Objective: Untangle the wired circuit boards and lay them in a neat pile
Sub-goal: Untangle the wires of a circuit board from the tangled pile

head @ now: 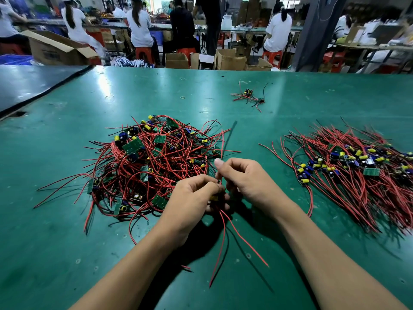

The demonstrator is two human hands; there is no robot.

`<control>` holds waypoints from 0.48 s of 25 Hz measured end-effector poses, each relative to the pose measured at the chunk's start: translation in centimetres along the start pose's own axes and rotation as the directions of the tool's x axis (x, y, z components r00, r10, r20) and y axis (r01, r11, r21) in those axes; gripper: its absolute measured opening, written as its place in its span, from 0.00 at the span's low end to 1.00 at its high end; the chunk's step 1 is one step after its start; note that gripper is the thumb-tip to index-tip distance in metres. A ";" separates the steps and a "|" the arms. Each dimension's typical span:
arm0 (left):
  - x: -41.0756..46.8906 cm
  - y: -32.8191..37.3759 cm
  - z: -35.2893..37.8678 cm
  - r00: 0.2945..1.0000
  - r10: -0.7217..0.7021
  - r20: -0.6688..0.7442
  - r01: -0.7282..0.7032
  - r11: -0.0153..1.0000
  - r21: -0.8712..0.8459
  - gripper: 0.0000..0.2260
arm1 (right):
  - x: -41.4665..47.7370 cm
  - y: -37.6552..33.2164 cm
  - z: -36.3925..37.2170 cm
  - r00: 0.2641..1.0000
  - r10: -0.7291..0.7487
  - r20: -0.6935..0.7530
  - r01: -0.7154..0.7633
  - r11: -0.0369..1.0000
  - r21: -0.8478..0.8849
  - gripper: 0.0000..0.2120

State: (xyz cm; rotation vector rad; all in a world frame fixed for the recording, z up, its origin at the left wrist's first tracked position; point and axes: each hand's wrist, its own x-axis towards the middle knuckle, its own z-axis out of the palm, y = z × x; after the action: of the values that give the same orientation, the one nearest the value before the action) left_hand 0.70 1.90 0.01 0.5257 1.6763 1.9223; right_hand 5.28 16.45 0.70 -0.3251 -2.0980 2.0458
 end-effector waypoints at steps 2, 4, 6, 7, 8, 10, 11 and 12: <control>0.0 -0.2 0.0 0.999 0.022 0.027 -0.022 1.000 0.001 0.10 | -0.3 -0.1 0.3 0.996 0.012 0.086 -0.013 1.000 0.010 0.16; 0.0 -0.4 0.0 0.999 0.021 0.033 -0.021 1.000 -0.006 0.09 | -0.4 -0.3 0.0 0.989 0.043 0.141 -0.048 0.998 0.030 0.17; 0.2 -0.6 -0.1 1.000 0.016 0.021 -0.016 1.000 0.011 0.08 | -0.5 -0.3 -0.4 0.983 0.055 0.175 -0.066 0.996 0.059 0.17; 0.2 -0.6 -0.1 1.000 0.017 0.020 -0.018 1.000 0.021 0.08 | -0.5 -0.3 -0.5 0.981 0.060 0.184 -0.076 0.994 0.078 0.17; 0.3 -0.6 -0.2 0.999 0.021 0.028 -0.022 0.999 0.028 0.08 | -0.5 -0.2 -0.5 0.981 0.064 0.181 -0.080 0.993 0.085 0.17; 0.2 -0.4 -0.2 0.998 0.028 0.063 -0.031 0.998 0.046 0.09 | -0.4 -0.1 -0.7 0.992 0.047 0.118 -0.049 0.999 0.013 0.19; 0.1 -0.3 -0.2 0.997 0.029 0.078 -0.033 0.998 0.059 0.09 | -0.1 -0.1 -0.9 0.998 0.018 0.061 -0.015 0.998 -0.053 0.20; 0.1 -0.2 -0.1 0.996 0.028 0.086 -0.034 0.997 0.071 0.10 | 0.1 -0.1 -1.2 1.000 -0.016 -0.006 0.015 0.994 -0.110 0.21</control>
State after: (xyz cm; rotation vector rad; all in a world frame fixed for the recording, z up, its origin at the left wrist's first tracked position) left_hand 0.62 1.92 -0.22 0.6561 1.6972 1.8397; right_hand 5.49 17.60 0.83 -0.3304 -2.2070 1.9221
